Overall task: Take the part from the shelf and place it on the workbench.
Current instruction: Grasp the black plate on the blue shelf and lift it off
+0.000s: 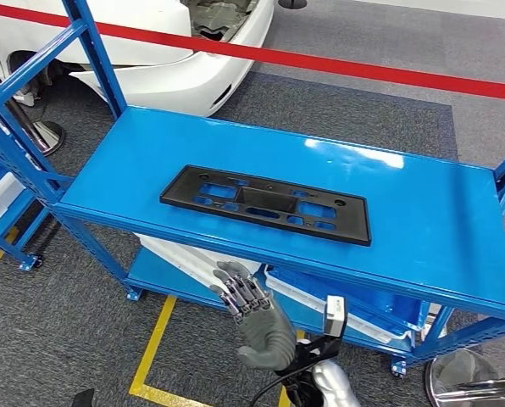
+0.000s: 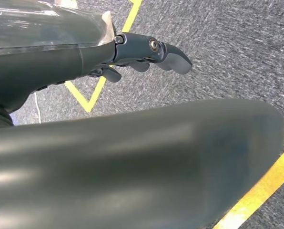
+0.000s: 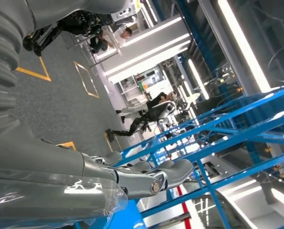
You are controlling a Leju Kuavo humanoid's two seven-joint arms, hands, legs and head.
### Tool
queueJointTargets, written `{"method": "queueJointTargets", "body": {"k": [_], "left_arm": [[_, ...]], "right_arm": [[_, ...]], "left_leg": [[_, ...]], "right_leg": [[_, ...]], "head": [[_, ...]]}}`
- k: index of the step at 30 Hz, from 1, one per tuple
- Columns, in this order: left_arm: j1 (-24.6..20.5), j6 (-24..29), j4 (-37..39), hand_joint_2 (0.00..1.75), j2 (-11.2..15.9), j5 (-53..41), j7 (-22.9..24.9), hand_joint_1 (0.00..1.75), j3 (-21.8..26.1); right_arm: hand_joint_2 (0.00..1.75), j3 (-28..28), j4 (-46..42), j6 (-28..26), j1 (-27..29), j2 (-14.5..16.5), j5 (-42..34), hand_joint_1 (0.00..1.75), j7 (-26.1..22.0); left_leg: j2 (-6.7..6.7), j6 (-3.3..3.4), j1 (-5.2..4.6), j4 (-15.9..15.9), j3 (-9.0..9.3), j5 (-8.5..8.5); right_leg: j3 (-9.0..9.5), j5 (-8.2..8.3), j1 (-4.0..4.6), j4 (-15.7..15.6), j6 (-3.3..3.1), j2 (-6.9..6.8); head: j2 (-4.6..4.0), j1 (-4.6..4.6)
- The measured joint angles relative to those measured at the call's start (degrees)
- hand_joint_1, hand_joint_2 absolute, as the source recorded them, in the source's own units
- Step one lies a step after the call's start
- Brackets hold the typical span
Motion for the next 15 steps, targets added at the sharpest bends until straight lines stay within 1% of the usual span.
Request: {"method": "queueJointTargets", "body": {"k": [12,15], "left_arm": [[-0.01,0.0,0.01,0.0,0.0,0.0,-0.05,0.0,0.0],[-0.01,0.0,0.01,0.0,0.0,0.05,-0.18,0.0,0.0]], "right_arm": [[1.75,0.19,-1.36,-0.02,0.25,-0.37,0.08,0.0,0.0],[1.75,0.4,-1.87,-0.9,0.36,-0.49,0.7,0.0,-0.04]], "left_leg": [[0.0,0.0,0.0,0.0,-0.01,0.0],[0.0,0.0,0.0,0.0,0.0,0.0]], "right_leg": [[0.0,0.0,0.0,0.0,0.0,0.0],[0.0,0.0,0.0,0.0,0.0,0.0]], "head": [[0.01,0.0],[0.0,0.0]]}}
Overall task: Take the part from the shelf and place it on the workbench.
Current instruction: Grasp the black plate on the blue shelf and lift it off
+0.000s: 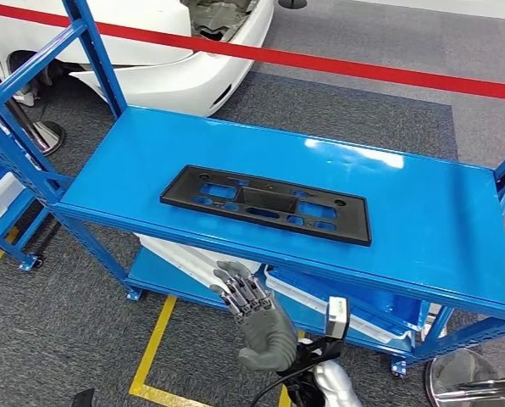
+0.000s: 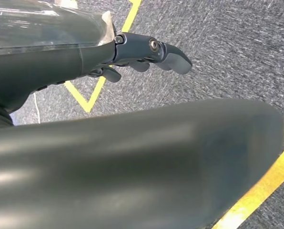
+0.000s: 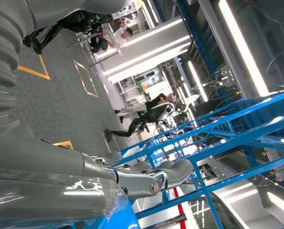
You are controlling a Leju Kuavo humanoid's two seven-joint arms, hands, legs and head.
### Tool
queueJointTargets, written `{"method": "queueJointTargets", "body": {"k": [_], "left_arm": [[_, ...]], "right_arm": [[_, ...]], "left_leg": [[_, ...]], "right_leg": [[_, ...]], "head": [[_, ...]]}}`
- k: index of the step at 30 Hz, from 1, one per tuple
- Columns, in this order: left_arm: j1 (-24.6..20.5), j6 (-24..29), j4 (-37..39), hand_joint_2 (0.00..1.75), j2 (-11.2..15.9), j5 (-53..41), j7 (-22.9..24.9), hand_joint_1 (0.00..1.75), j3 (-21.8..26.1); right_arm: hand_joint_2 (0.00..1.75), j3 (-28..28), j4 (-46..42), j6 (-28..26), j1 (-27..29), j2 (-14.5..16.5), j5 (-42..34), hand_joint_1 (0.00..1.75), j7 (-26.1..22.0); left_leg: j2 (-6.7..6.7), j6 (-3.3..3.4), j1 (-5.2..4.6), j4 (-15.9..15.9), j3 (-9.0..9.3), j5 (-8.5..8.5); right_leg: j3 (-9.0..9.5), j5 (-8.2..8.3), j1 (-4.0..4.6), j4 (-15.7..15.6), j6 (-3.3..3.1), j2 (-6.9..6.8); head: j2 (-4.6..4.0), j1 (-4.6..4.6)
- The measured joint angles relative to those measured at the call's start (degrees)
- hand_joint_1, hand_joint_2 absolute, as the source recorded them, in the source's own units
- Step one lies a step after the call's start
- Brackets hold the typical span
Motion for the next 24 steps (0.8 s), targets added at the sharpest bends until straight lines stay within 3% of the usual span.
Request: {"method": "queueJointTargets", "body": {"k": [3,7,9,11,12,14,15,16,17,18,20,22,24], "left_arm": [[0.0,0.02,0.0,0.0,0.02,0.17,-0.02,0.0,0.01],[0.0,0.23,0.0,0.0,0.04,0.29,0.06,0.0,0.02],[-0.02,0.42,0.0,0.0,0.04,0.59,0.16,0.0,0.04],[-0.06,0.69,0.0,0.0,0.0,1.32,0.3,0.0,0.14],[-0.05,0.86,0.01,0.0,-0.02,1.78,0.36,0.0,0.24],[0.02,1.14,0.04,0.0,-0.04,2.52,0.51,0.0,0.63],[0.07,1.18,0.07,0.0,-0.04,2.84,0.57,0.0,0.86],[0.12,1.19,0.1,0.0,-0.04,3.06,0.62,0.0,1.07],[0.16,1.18,0.15,0.0,-0.04,3.17,0.66,0.0,1.22],[0.18,1.16,0.19,0.0,-0.04,3.21,0.68,0.0,1.29],[0.16,1.07,0.3,0.0,-0.05,3.05,0.74,0.0,1.38],[0.11,0.99,0.38,0.0,-0.07,2.9,0.8,0.0,1.48],[0.11,0.97,0.44,0.0,-0.07,2.85,0.84,0.0,1.57]], "right_arm": [[1.75,0.07,-1.1,-1.7,0.32,-0.12,1.18,0.0,-0.09],[0.0,0.06,-1.72,-3.76,0.45,-0.33,2.07,0.0,0.03],[0.0,0.04,-1.54,-5.63,0.35,-0.36,1.75,0.0,1.14],[0.0,0.02,-0.88,-8.68,-0.07,-0.36,0.95,0.0,3.7],[0.0,0.02,-0.27,-10.74,-0.47,-0.37,0.51,0.0,5.36],[0.0,-0.01,1.39,-15.2,-1.32,-0.42,-0.37,0.0,8.6],[0.0,-0.04,2.14,-16.76,-1.6,-0.5,-0.83,0.0,9.75],[0.0,-0.06,2.72,-17.68,-1.77,-0.6,-1.31,0.0,10.47],[0.0,-0.04,3.09,-17.85,-1.93,-0.7,-1.75,0.0,10.76],[0.0,0.04,3.29,-17.53,-2.16,-0.79,-2.16,0.0,10.81],[0.0,0.43,3.41,-16.3,-2.89,-0.94,-2.86,0.0,10.57],[0.0,0.91,3.44,-14.82,-3.56,-1.13,-3.55,0.0,10.26],[0.0,1.34,3.46,-13.67,-3.92,-1.27,-4.07,0.0,9.74]], "left_leg": [[-0.01,0.04,-0.11,0.15,-0.05,-0.04],[-0.01,0.21,-0.26,0.38,-0.13,-0.11],[0.07,0.53,-0.19,0.19,-0.08,0.05],[0.36,1.0,0.16,-0.32,0.14,0.38],[0.56,1.19,0.37,-0.55,0.24,0.53],[0.9,1.29,0.44,-0.55,0.22,0.56],[0.99,1.28,0.43,-0.53,0.2,0.56],[1.04,1.26,0.43,-0.5,0.19,0.54],[1.02,1.22,0.43,-0.48,0.22,0.52],[0.98,1.14,0.42,-0.47,0.32,0.46],[0.86,0.81,0.32,-0.43,0.46,0.27],[0.78,0.25,0.3,-0.37,0.27,0.18],[0.66,-0.42,0.45,-0.43,0.06,0.23]], "right_leg": [[0.0,0.03,-0.14,-0.08,0.07,0.0],[0.0,0.1,-0.31,-0.14,0.28,0.02],[0.02,0.12,-0.32,-0.24,0.59,0.12],[-0.48,-0.95,-0.11,1.04,0.89,-0.41],[-1.48,-2.36,-0.02,3.29,0.98,-0.9],[-5.02,-6.01,-0.04,10.77,1.06,-1.77],[-6.73,-7.15,-0.08,14.22,1.1,-1.93],[-7.71,-7.27,-0.08,16.06,1.09,-1.98],[-7.63,-6.18,-0.08,15.6,1.0,-2.0],[-6.52,-4.18,-0.05,12.93,0.81,-1.99],[-3.13,-0.02,0.11,5.09,0.18,-1.57],[-1.33,1.34,0.35,0.71,-0.35,-1.14],[-1.22,1.19,0.46,0.1,-0.71,-1.19]], "head": [[0.0,0.0],[0.01,-0.01],[0.0,-0.01],[0.0,0.08],[0.0,0.15],[0.0,0.26],[0.0,0.26],[0.0,0.25],[0.0,0.26],[0.0,0.26],[0.0,0.23],[0.0,0.2],[0.0,0.17]]}}
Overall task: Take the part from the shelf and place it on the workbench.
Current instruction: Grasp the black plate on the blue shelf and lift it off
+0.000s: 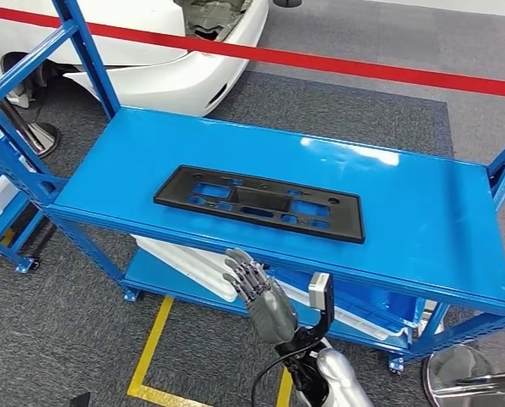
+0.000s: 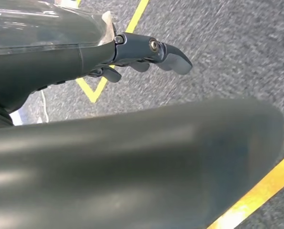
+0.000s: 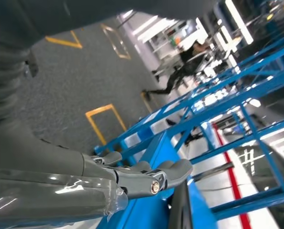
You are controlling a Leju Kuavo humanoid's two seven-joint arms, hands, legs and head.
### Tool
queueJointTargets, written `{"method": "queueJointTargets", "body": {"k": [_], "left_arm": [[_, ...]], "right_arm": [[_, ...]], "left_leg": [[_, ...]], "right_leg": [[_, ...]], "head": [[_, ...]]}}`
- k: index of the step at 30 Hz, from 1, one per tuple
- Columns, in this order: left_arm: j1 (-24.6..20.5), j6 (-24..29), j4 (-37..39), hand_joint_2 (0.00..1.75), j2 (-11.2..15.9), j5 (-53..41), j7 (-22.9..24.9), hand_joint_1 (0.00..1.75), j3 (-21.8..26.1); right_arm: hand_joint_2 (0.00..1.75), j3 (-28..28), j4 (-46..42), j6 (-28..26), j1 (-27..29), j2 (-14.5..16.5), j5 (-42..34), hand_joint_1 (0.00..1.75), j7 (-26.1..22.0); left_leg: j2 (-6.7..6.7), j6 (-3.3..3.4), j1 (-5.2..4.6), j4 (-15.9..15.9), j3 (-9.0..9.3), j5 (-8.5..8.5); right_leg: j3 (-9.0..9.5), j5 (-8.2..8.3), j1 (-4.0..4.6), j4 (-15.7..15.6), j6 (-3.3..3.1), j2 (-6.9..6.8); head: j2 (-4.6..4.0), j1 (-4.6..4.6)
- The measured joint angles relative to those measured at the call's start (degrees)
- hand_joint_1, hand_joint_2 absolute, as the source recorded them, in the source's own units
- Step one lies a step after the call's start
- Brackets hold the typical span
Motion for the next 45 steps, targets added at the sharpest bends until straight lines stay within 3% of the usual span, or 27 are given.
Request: {"method": "queueJointTargets", "body": {"k": [2,3,6,7,8,9,11,13,17,19,21,22,23,24,27,29,31,33,34,36,38,39,42,43,45], "left_arm": [[-0.03,-0.01,0.03,0.0,-0.02,-0.08,0.03,0.0,0.05],[-0.1,-0.01,0.03,0.0,-0.03,-0.18,0.04,0.0,0.07],[-0.24,-0.01,0.04,0.0,-0.06,-0.53,0.05,0.0,0.08],[-0.22,-0.01,0.04,0.0,-0.05,-0.57,0.05,0.0,0.09],[-0.17,-0.01,0.04,0.0,-0.05,-0.58,0.07,0.0,0.1],[-0.13,-0.01,0.04,0.0,-0.04,-0.58,0.08,0.0,0.1],[-0.15,-0.01,0.07,0.0,-0.07,-0.57,0.11,0.0,0.11],[-0.29,-0.02,0.15,0.0,-0.15,-0.56,0.13,0.0,0.11],[-0.2,-0.03,0.22,0.0,-0.19,-0.53,0.17,0.0,0.15],[-0.27,-0.1,0.22,0.0,-0.19,-0.52,0.17,0.0,0.16],[-0.34,-0.17,0.22,0.0,-0.19,-0.51,0.17,0.0,0.16],[-0.32,-0.19,0.22,0.0,-0.19,-0.51,0.18,0.0,0.16],[-0.3,-0.19,0.22,0.0,-0.19,-0.51,0.18,0.0,0.17],[-0.29,-0.18,0.22,0.0,-0.19,-0.51,0.18,0.0,0.18],[-0.41,-0.23,0.32,0.0,-0.36,-0.5,0.17,0.0,0.2],[-0.46,-0.34,0.48,0.0,-0.55,-0.5,0.19,0.0,0.22],[-0.41,-0.41,0.55,0.0,-0.64,-0.49,0.23,0.0,0.25],[-0.39,-0.4,0.57,0.0,-0.71,-0.49,0.26,0.0,0.28],[-0.42,-0.39,0.58,0.0,-0.72,-0.49,0.26,0.0,0.3],[-0.43,-0.37,0.58,0.0,-0.67,-0.49,0.25,0.0,0.39],[-0.29,-0.36,0.59,0.0,-0.58,-0.49,0.25,0.0,0.56],[-0.21,-0.36,0.59,0.0,-0.52,-0.5,0.25,0.0,0.64],[-0.21,-0.39,0.61,0.0,-0.5,-0.51,0.22,0.0,0.76],[-0.28,-0.41,0.64,0.0,-0.55,-0.51,0.21,0.0,0.79],[-0.34,-0.44,0.7,0.0,-0.64,-0.51,0.22,0.0,0.86]], "right_arm": [[0.0,0.46,-0.01,0.73,-0.39,-0.03,-0.2,0.0,-0.68],[0.0,0.7,-0.01,0.99,-0.6,-0.04,-0.21,0.0,-0.94],[0.0,1.1,0.01,1.34,-0.77,-0.28,-0.16,0.0,-1.3],[0.0,1.14,0.02,1.35,-0.75,-0.39,-0.14,0.0,-1.32],[0.0,1.16,0.03,1.35,-0.74,-0.46,-0.12,0.0,-1.33],[0.0,1.17,0.03,1.35,-0.75,-0.5,-0.12,0.0,-1.35],[0.0,1.19,0.03,1.34,-0.8,-0.53,-0.09,0.0,-1.4],[0.0,1.24,0.02,1.23,-0.88,-0.59,0.12,0.0,-1.51],[0.0,1.58,0.03,0.14,-1.26,-0.76,1.54,0.0,-2.05],[0.0,1.8,0.06,-0.6,-1.68,-0.87,2.29,0.0,-2.13],[0.0,2.02,0.19,-1.18,-1.9,-1.1,2.86,0.0,-2.14],[0.0,2.11,0.31,-1.46,-1.94,-1.25,3.11,0.0,-2.14],[0.0,2.17,0.44,-1.79,-2.01,-1.38,3.39,0.0,-2.14],[0.0,2.21,0.56,-2.16,-2.16,-1.47,3.68,0.0,-2.13],[0.0,2.32,0.87,-3.07,-3.07,-1.62,4.34,0.0,-2.11],[0.0,2.41,1.1,-3.63,-3.6,-1.76,4.75,0.0,-2.12],[0.0,2.49,1.26,-4.25,-3.99,-1.87,5.14,0.0,-2.13],[0.0,2.52,1.38,-4.73,-4.63,-1.86,5.38,0.0,-2.17],[0.0,2.54,1.49,-5.02,-5.03,-1.83,5.58,0.0,-2.25],[0.0,2.54,1.8,-5.74,-5.7,-1.84,6.09,0.0,-2.56],[0.0,2.52,2.01,-6.5,-6.09,-1.9,6.8,0.0,-3.03],[0.44,2.52,1.97,-6.86,-6.32,-1.92,7.14,0.0,-3.22],[1.75,2.52,0.85,-7.56,-7.34,-1.99,7.8,0.0,-3.59],[1.75,2.51,0.26,-7.63,-7.71,-2.05,7.9,0.0,-3.7],[1.75,2.51,-0.71,-7.68,-8.28,-2.2,7.98,0.0,-3.85]], "left_leg": [[0.88,-0.65,0.07,0.89,-0.36,-0.85],[1.58,-0.99,0.12,2.79,-1.18,-2.08],[2.9,-1.94,0.62,13.45,-6.26,-6.95],[2.98,-2.19,0.82,15.76,-7.45,-7.44],[3.08,-2.4,1.02,16.04,-7.65,-6.88],[3.23,-2.59,1.25,13.97,-6.7,-5.27],[3.76,-3.05,1.56,6.32,-2.99,-1.51],[4.11,-2.74,1.59,1.74,-0.93,-0.12],[3.93,-0.81,1.23,1.56,-1.07,-0.34],[3.87,-0.06,1.15,1.46,-1.03,-0.25],[3.78,0.4,0.81,1.47,-1.04,-0.3],[3.72,0.52,0.58,1.48,-1.03,-0.33],[3.61,0.61,0.34,1.49,-0.99,-0.36],[3.48,0.67,0.07,1.49,-0.92,-0.39],[3.1,0.8,-0.42,1.48,-0.76,-0.49],[3.01,0.62,-0.25,1.48,-1.02,-0.44],[2.99,0.21,-0.12,1.4,-1.2,-0.38],[3.07,-0.3,-0.16,2.45,-1.64,-1.38],[3.12,-0.61,-0.1,4.41,-2.48,-2.66],[3.19,-1.29,0.31,11.32,-5.6,-6.06],[3.3,-1.9,0.78,16.32,-7.99,-7.31],[3.37,-2.16,0.99,15.86,-7.82,-6.34],[3.76,-2.87,1.51,5.69,-3.06,-1.05],[3.84,-2.76,1.53,3.29,-1.92,-0.32],[3.8,-2.0,1.28,2.17,-1.45,-0.45]], "right_leg": [[0.17,0.23,-0.2,-0.45,-0.54,-0.37],[0.3,0.34,-0.34,-0.7,-0.81,-0.67],[0.39,0.29,-0.43,-0.78,-1.05,-1.63],[0.41,0.24,-0.48,-0.76,-1.0,-1.88],[0.46,0.16,-0.56,-0.72,-0.88,-2.05],[0.58,0.03,-0.69,-0.63,-0.68,-2.15],[0.79,-0.42,-0.83,-0.26,0.02,-2.22],[0.66,-0.76,-0.66,0.25,0.8,-2.24],[0.42,-1.33,-0.83,0.77,1.93,-2.28],[-1.4,-4.05,-0.89,5.03,2.16,-2.18],[-5.13,-7.57,-0.74,12.94,2.03,-2.12],[-6.72,-8.41,-0.65,16.03,1.88,-2.11],[-7.49,-8.17,-0.51,17.22,1.62,-2.08],[-7.19,-6.78,-0.29,16.04,1.18,-2.03],[-2.79,-0.87,0.74,5.34,-1.24,-1.35],[-1.47,0.16,1.3,1.92,-2.23,-1.01],[-1.23,0.29,1.29,0.96,-2.15,-1.11],[-0.79,0.62,0.8,-0.12,-1.97,-1.3],[-0.58,0.8,0.52,-0.54,-1.88,-1.44],[-0.49,0.85,0.43,-0.64,-1.85,-1.7],[-0.42,0.77,0.32,-0.59,-1.74,-1.88],[-0.37,0.69,0.2,-0.5,-1.6,-1.89],[-0.36,0.01,-0.16,0.45,-0.53,-1.82],[-0.49,-0.19,-0.12,0.81,-0.09,-1.78],[-0.7,-0.27,0.05,1.1,0.53,-1.74]], "head": [[0.0,-0.08],[0.0,-0.14],[0.01,-0.24],[0.01,-0.23],[0.01,-0.24],[0.01,-0.23],[0.0,-0.26],[0.0,-0.34],[0.0,-0.27],[0.0,-0.2],[0.0,-0.15],[0.0,-0.15],[0.0,-0.15],[0.0,-0.16],[0.01,-0.35],[0.01,-0.56],[0.0,-0.58],[0.0,-0.64],[0.01,-0.71],[0.01,-0.75],[0.01,-0.73],[0.01,-0.74],[0.0,-0.82],[0.0,-0.86],[0.0,-0.87]]}}
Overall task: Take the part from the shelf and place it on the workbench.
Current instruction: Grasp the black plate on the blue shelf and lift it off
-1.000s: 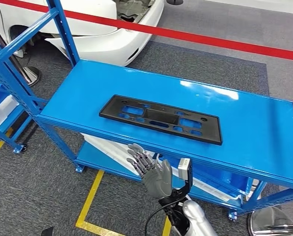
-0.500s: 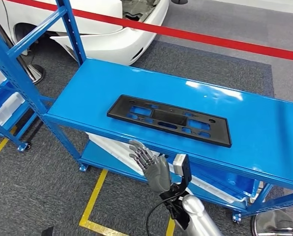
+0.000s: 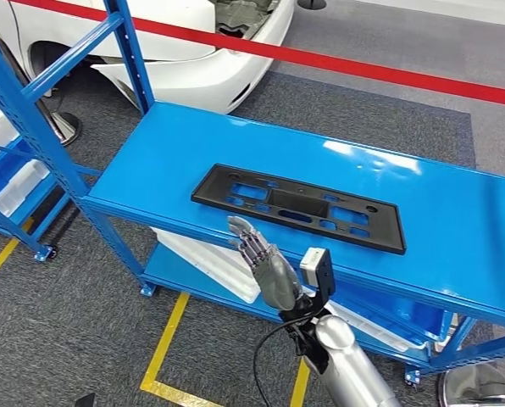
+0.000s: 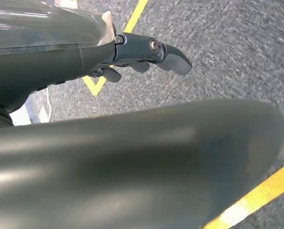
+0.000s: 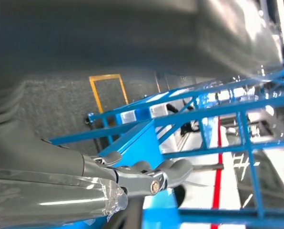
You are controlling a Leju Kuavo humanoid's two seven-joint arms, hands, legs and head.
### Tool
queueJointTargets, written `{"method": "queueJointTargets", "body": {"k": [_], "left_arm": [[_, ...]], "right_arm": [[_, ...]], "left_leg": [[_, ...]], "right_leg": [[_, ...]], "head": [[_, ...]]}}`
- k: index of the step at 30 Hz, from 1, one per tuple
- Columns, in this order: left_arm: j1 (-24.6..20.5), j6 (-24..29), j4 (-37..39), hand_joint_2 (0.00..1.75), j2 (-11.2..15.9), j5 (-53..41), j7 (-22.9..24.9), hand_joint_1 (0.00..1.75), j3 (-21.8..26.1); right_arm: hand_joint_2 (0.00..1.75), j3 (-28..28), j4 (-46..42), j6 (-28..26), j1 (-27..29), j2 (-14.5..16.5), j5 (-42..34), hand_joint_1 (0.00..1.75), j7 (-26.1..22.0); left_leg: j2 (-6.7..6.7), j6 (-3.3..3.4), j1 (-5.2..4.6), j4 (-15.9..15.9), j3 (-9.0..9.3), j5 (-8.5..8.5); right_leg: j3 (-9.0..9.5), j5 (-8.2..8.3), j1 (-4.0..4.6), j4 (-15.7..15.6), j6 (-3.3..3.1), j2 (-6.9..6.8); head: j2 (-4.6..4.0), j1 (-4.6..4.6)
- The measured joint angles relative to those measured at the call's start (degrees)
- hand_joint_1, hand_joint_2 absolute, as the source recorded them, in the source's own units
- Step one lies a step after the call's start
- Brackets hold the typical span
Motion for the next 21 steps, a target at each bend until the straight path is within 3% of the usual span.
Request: {"method": "queueJointTargets", "body": {"k": [3,5,7,8,9,10,11,13,15,18,19,21], "left_arm": [[0.11,0.0,0.0,0.0,0.04,0.01,-0.02,0.0,0.09],[0.08,-0.01,0.0,0.0,0.05,0.0,-0.02,0.0,0.11],[0.08,-0.01,0.0,0.0,0.05,0.01,0.04,0.0,0.14],[0.1,0.0,0.0,0.0,0.05,0.01,0.08,0.0,0.16],[0.12,0.03,0.0,0.0,0.05,0.02,0.12,0.0,0.17],[0.12,0.06,0.0,0.0,0.05,0.02,0.14,0.0,0.19],[0.1,0.09,0.0,0.0,0.05,0.02,0.14,0.0,0.19],[0.03,0.13,0.07,0.0,-0.05,0.02,0.13,0.0,0.2],[-0.02,0.18,0.14,0.0,-0.12,0.02,0.09,0.0,0.22],[-0.01,0.17,0.15,0.0,-0.04,0.03,0.04,0.0,0.23],[-0.02,0.17,0.15,0.0,-0.03,0.03,0.03,0.0,0.23],[-0.03,0.17,0.15,0.0,0.04,0.02,-0.01,0.0,0.24]], "right_arm": [[1.75,0.02,-1.1,-0.02,-0.35,-0.16,0.07,0.0,-0.08],[1.75,0.03,-1.79,-0.06,-0.51,-0.28,0.25,0.0,-0.15],[1.75,0.05,-2.17,-0.43,-0.58,-0.45,0.83,0.0,-0.2],[1.75,0.06,-2.33,-1.03,-0.58,-0.56,1.46,0.0,-0.21],[1.75,0.07,-2.5,-1.87,-0.61,-0.65,2.25,0.0,-0.24],[1.75,0.08,-2.74,-2.95,-0.69,-0.72,3.17,0.0,-0.27],[1.75,0.1,-3.01,-4.1,-0.88,-0.75,4.08,0.0,-0.31],[1.75,0.16,-3.47,-6.13,-1.53,-0.78,5.56,0.0,-0.37],[1.75,0.31,-3.76,-7.95,-2.05,-0.89,6.93,0.0,-0.38],[1.75,0.6,-4.2,-11.61,-2.45,-0.96,9.54,0.0,-0.38],[1.75,0.74,-4.32,-13.06,-2.67,-0.93,10.51,0.0,-0.38],[1.75,1.14,-4.39,-16.12,-3.05,-0.9,12.59,0.0,-0.36]], "left_leg": [[-0.06,1.38,-0.14,-0.12,-0.05,0.2],[-0.06,2.01,-0.16,-0.22,-0.02,0.29],[-0.06,2.28,-0.4,-0.21,-0.02,0.26],[-0.08,2.34,-0.56,-0.2,0.01,0.24],[-0.15,2.37,-0.73,-0.19,0.05,0.22],[-0.24,2.41,-0.93,-0.19,0.14,0.19],[-0.33,2.44,-1.12,-0.2,0.25,0.17],[-0.43,2.39,-1.24,-0.23,0.18,0.18],[-0.43,2.05,-1.02,-0.28,-0.13,0.31],[-0.39,1.27,-0.93,0.01,-0.36,-0.15],[-0.37,1.02,-1.0,1.03,-0.79,-1.0],[-0.34,0.47,-0.94,7.09,-3.47,-4.37]], "right_leg": [[-0.27,-0.91,-0.33,0.93,0.66,-0.03],[-2.44,-4.1,-0.42,6.11,1.01,-0.02],[-6.06,-7.55,-0.39,14.06,1.05,-0.02],[-7.31,-8.12,-0.34,16.59,0.94,-0.01],[-7.49,-7.46,-0.25,16.79,0.68,0.01],[-6.62,-5.8,-0.11,14.69,0.27,0.04],[-4.86,-3.5,0.12,10.72,-0.33,0.14],[-1.61,-0.39,0.67,3.33,-1.75,0.39],[-0.66,0.15,1.16,0.66,-2.4,0.55],[-0.32,0.69,0.89,-0.62,-2.27,0.38],[-0.12,0.92,0.63,-1.11,-2.27,0.28],[0.1,1.15,0.39,-1.57,-2.3,0.1]], "head": [[0.01,0.16],[0.01,0.24],[0.0,0.27],[0.0,0.26],[0.01,0.26],[0.01,0.26],[0.01,0.26],[0.01,0.13],[0.01,0.06],[0.0,0.09],[0.0,0.04],[0.01,-0.04]]}}
